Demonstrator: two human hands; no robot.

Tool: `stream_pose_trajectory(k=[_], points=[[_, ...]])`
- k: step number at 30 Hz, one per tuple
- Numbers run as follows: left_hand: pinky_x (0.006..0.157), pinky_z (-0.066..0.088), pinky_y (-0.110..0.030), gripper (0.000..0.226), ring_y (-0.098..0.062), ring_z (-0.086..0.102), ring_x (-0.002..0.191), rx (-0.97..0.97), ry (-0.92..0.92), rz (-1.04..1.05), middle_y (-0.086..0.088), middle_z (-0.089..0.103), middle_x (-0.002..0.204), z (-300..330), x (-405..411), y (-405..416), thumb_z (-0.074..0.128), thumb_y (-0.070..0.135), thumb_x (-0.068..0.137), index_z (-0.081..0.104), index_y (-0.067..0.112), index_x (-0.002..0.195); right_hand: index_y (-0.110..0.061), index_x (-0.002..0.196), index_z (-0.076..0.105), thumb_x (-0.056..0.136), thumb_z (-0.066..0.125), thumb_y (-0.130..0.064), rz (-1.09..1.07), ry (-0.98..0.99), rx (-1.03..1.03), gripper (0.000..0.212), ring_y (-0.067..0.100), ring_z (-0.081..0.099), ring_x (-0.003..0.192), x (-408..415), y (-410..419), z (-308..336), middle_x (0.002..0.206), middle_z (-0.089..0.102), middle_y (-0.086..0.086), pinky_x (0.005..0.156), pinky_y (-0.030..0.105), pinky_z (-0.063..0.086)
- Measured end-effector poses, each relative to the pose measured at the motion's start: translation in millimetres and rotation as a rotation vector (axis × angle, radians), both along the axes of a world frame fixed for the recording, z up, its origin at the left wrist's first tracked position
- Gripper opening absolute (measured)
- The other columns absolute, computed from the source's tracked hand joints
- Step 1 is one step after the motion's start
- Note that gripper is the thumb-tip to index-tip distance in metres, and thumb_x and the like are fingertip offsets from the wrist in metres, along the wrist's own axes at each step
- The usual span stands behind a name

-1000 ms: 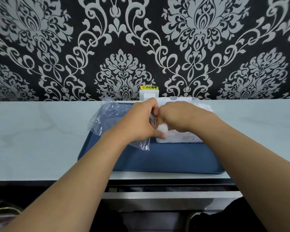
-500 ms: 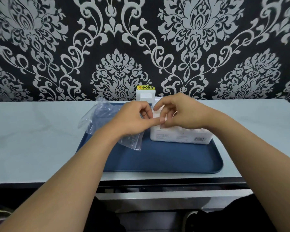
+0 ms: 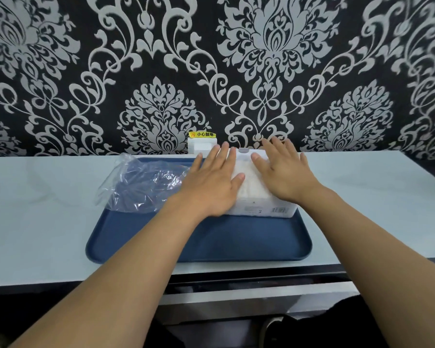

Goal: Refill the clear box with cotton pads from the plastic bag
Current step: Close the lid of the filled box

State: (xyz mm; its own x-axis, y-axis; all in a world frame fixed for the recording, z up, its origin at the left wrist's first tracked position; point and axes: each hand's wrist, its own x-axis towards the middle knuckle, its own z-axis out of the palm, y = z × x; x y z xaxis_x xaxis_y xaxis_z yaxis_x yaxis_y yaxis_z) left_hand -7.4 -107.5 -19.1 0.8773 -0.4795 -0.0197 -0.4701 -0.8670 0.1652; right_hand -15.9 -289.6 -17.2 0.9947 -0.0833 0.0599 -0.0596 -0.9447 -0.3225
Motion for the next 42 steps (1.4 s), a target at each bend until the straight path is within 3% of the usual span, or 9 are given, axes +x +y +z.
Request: stream_pose_trajectory(k=[10, 17, 24, 27, 29, 31, 33, 36, 42], points=[[0.126, -0.006, -0.043, 0.065, -0.017, -0.018, 0.154, 0.055, 0.149, 0.026, 0.000, -0.020, 0.167, -2.5, 4.9, -16.3, 0.010, 0.049, 0.105, -0.013, 0.021, 0.159, -0.020, 0.159, 0.012, 0.098, 0.009, -0.063, 0.087, 0.026, -0.066, 0.075, 0.021, 0.000, 0.154, 5.9, 22.3, -11.0, 0.167, 0.009, 0.007, 0.124, 0.045, -0.001], [0.098, 0.045, -0.047, 0.059, -0.029, 0.054, 0.117, -0.218, -0.090, 0.146, -0.009, 0.059, 0.123, 2.4, 17.0, -10.2, 0.019, 0.052, 0.102, 0.061, 0.019, 0.126, -0.029, 0.148, 0.042, 0.098, 0.010, -0.061, 0.140, -0.117, -0.043, 0.067, 0.020, 0.015, 0.152, 3.5, 8.2, -0.2, 0.162, 0.029, 0.003, 0.123, 0.051, 0.004], [0.122, 0.012, -0.054, 0.056, -0.033, 0.007, 0.153, 0.018, 0.000, 0.078, -0.006, 0.020, 0.163, -13.0, 23.4, -15.8, 0.016, 0.044, 0.103, 0.026, 0.027, 0.156, -0.032, 0.157, 0.018, 0.090, -0.001, -0.072, -0.008, 0.062, -0.071, 0.080, 0.024, -0.005, 0.154, 2.2, 29.1, -9.7, 0.167, 0.006, 0.003, 0.122, 0.051, -0.006], [0.125, 0.004, -0.051, 0.063, -0.028, -0.006, 0.155, -0.142, -0.012, 0.054, -0.006, 0.008, 0.168, -16.5, 30.5, -12.0, 0.011, 0.051, 0.102, 0.017, 0.026, 0.159, -0.028, 0.156, 0.025, 0.089, 0.001, -0.074, -0.006, 0.042, 0.045, 0.084, 0.024, 0.005, 0.153, 6.5, 28.8, -7.6, 0.166, 0.014, 0.005, 0.122, 0.050, 0.004], [0.124, 0.012, -0.046, 0.057, -0.028, 0.008, 0.153, -0.476, -0.088, 0.157, -0.008, 0.019, 0.164, -11.5, 31.9, -8.0, 0.025, 0.047, 0.105, 0.030, 0.019, 0.155, -0.027, 0.121, 0.060, 0.088, 0.009, -0.075, -0.059, -0.111, 0.325, 0.077, 0.025, 0.043, 0.130, 10.8, 18.3, 2.9, 0.140, 0.048, 0.013, 0.107, 0.047, 0.034], [0.114, 0.032, -0.045, 0.053, -0.031, 0.036, 0.140, -0.703, -0.157, 0.330, -0.010, 0.043, 0.148, -6.6, 37.1, 2.1, 0.037, 0.047, 0.103, 0.048, 0.013, 0.142, -0.022, 0.068, 0.049, 0.093, 0.030, -0.061, -0.224, -0.297, 0.480, 0.050, 0.023, 0.051, 0.076, 15.8, -4.6, 12.4, 0.086, 0.052, 0.012, 0.070, 0.034, 0.040], [0.090, 0.049, -0.041, 0.051, -0.029, 0.059, 0.112, -0.705, -0.123, 0.456, -0.008, 0.064, 0.120, -2.3, 41.2, 13.0, 0.040, 0.052, 0.098, 0.061, 0.011, 0.121, -0.014, 0.066, 0.046, 0.093, 0.048, -0.034, -0.392, -0.196, 0.610, 0.033, 0.023, 0.047, 0.063, 11.5, -29.2, 15.7, 0.072, 0.052, 0.006, 0.058, 0.030, 0.037], [0.057, 0.038, -0.031, 0.037, -0.027, 0.058, 0.075, -0.627, 0.093, 0.500, -0.005, 0.062, 0.077, -2.3, 41.7, 19.5, 0.051, 0.037, 0.099, 0.062, 0.007, 0.082, -0.018, 0.065, 0.046, 0.089, 0.053, -0.018, -0.410, 0.214, 0.943, 0.025, 0.013, 0.033, 0.051, 2.2, -38.6, 10.8, 0.062, 0.043, 0.000, 0.048, 0.025, 0.025], [0.073, 0.052, -0.027, 0.012, -0.019, 0.065, 0.090, -1.005, 0.390, 0.530, -0.006, 0.071, 0.105, 1.7, 38.6, 18.6, 0.059, 0.013, 0.099, 0.068, 0.009, 0.106, -0.020, 0.082, 0.065, 0.094, 0.059, -0.022, -0.360, 0.256, 1.127, 0.013, 0.007, 0.025, 0.046, 3.9, -38.9, 3.8, 0.059, 0.041, -0.006, 0.039, 0.020, 0.020]])
